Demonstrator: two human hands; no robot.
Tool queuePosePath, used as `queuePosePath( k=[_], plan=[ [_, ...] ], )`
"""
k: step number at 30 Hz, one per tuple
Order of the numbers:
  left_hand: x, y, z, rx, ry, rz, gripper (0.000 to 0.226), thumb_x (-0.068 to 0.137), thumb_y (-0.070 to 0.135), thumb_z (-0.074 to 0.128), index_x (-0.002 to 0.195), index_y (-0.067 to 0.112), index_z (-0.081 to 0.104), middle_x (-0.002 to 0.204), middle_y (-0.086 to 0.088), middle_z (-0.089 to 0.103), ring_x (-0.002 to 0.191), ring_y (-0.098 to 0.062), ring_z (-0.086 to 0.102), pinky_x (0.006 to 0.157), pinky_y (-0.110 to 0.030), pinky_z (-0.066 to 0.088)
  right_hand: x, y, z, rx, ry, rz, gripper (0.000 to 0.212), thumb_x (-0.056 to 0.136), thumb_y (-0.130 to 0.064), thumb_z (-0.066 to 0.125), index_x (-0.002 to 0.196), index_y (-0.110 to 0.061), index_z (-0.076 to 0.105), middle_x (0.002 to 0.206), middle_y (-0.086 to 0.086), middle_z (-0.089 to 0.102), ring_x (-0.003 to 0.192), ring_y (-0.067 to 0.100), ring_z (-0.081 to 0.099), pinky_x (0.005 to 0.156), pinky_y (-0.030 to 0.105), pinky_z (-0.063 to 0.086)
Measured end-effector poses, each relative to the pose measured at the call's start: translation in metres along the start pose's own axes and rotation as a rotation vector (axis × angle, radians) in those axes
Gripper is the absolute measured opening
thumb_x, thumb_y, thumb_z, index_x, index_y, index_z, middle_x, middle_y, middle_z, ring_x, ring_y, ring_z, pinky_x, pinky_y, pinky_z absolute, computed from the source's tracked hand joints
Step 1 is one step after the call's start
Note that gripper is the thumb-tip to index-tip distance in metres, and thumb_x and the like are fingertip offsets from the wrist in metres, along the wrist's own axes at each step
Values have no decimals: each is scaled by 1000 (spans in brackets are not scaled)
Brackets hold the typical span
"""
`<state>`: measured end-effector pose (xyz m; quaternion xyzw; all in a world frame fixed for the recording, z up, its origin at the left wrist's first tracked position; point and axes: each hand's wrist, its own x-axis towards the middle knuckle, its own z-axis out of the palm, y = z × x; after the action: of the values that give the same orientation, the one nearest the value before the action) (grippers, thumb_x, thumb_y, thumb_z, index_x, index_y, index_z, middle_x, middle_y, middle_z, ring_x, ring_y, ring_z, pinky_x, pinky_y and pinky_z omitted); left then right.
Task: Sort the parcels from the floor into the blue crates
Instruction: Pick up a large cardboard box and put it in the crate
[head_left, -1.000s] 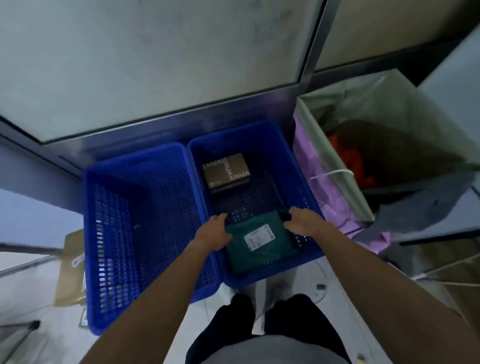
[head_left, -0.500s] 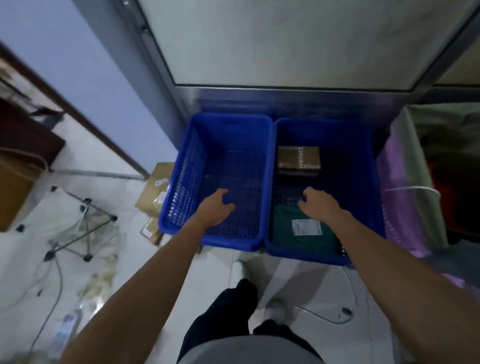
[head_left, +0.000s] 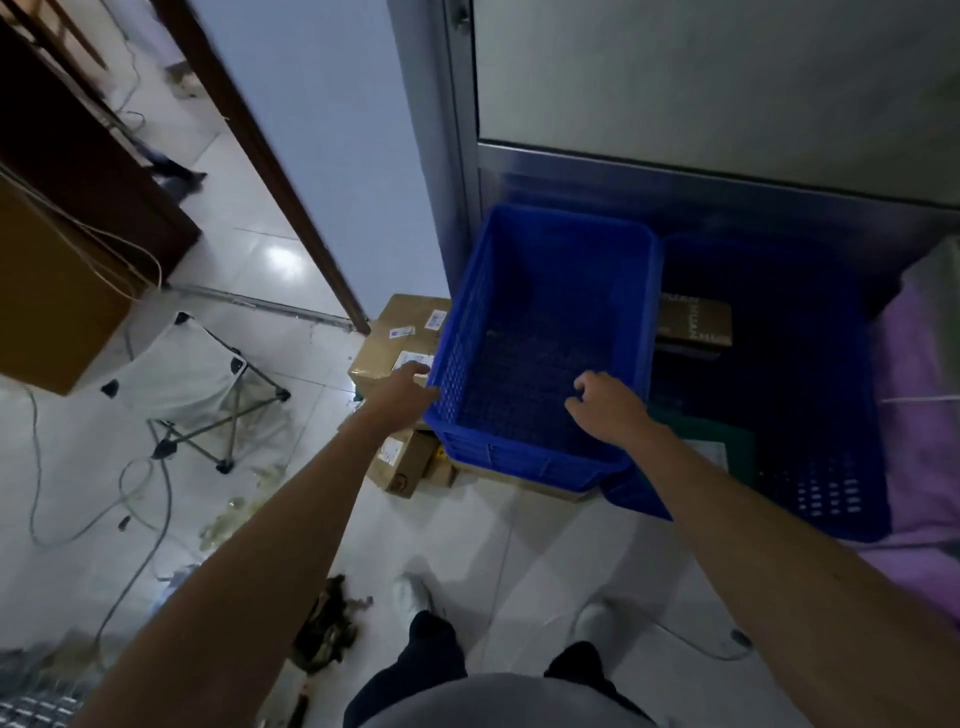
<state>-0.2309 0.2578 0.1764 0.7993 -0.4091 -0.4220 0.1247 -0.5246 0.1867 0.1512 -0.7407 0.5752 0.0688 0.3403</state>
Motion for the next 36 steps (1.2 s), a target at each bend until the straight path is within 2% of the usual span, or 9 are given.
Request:
queuePosePath(
  k=[5, 11, 16, 21, 24, 27, 30, 33, 36],
  plan=[
    [36, -42, -46, 3, -27, 74, 45, 98, 22, 59, 141, 17, 49, 107, -3, 63, 79, -11, 58, 55, -17, 39, 7, -72, 43, 84, 48, 55, 42, 102, -34, 48, 138, -11, 51, 134, 10, 52, 115, 26, 52, 91, 36, 45],
    [83, -80, -90, 27, -103, 84, 42, 97, 25, 60, 137, 18, 53, 124, -11, 65, 97, -21, 64, 72, -27, 46, 12, -138, 80, 235, 86, 76, 40, 99, -31, 52, 134, -13, 55, 126, 5, 56, 107, 20, 56, 93, 38, 48],
    [130, -95, -114, 47, -105, 55, 38, 95, 25, 62, 131, 15, 59, 118, -12, 69, 100, -26, 68, 86, -33, 51, 60, -178, 87, 234, 42, 58, 38, 100, -32, 50, 134, -14, 54, 125, 4, 54, 106, 21, 56, 92, 41, 50],
    [167, -104, -148, 62, -81, 23, 35, 93, 29, 62, 126, 16, 63, 119, -10, 66, 96, -23, 68, 79, -30, 50, 129, -223, 85, 279, -24, 2, 32, 100, -31, 49, 126, -13, 58, 121, 4, 59, 103, 23, 58, 84, 38, 48],
    [188, -109, -164, 74, -66, -7, 32, 94, 28, 61, 124, 17, 64, 115, -10, 68, 96, -23, 68, 87, -34, 53, 167, -242, 87, 297, -82, 23, 35, 98, -35, 49, 126, -16, 57, 125, 3, 60, 104, 21, 57, 80, 33, 44],
    [211, -120, -174, 67, -62, -60, 31, 94, 29, 60, 122, 16, 66, 117, -11, 68, 105, -28, 66, 98, -44, 53, 194, -254, 90, 277, -145, 64, 40, 98, -36, 50, 133, -17, 53, 127, 4, 58, 108, 22, 56, 86, 36, 47],
    [236, -130, -181, 100, -84, -79, 28, 95, 26, 58, 115, 9, 69, 115, -15, 69, 104, -31, 66, 97, -45, 53, 218, -260, 96, 254, -239, 96, 37, 99, -38, 48, 127, -15, 55, 121, 4, 61, 104, 23, 59, 91, 41, 51],
    [270, -144, -184, 189, -175, -87, 28, 100, 10, 52, 123, 0, 65, 117, -20, 67, 106, -34, 66, 93, -43, 54, 242, -265, 111, 289, -324, 147, 43, 95, -45, 48, 129, -20, 58, 121, 2, 64, 101, 21, 60, 87, 38, 52],
    [301, -146, -182, 232, -171, -81, 32, 102, 16, 49, 127, 2, 63, 119, -18, 66, 110, -34, 64, 95, -42, 53, 269, -269, 133, 341, -323, 237, 47, 92, -45, 51, 132, -20, 55, 122, 1, 63, 101, 20, 59, 83, 34, 52]
  ],
)
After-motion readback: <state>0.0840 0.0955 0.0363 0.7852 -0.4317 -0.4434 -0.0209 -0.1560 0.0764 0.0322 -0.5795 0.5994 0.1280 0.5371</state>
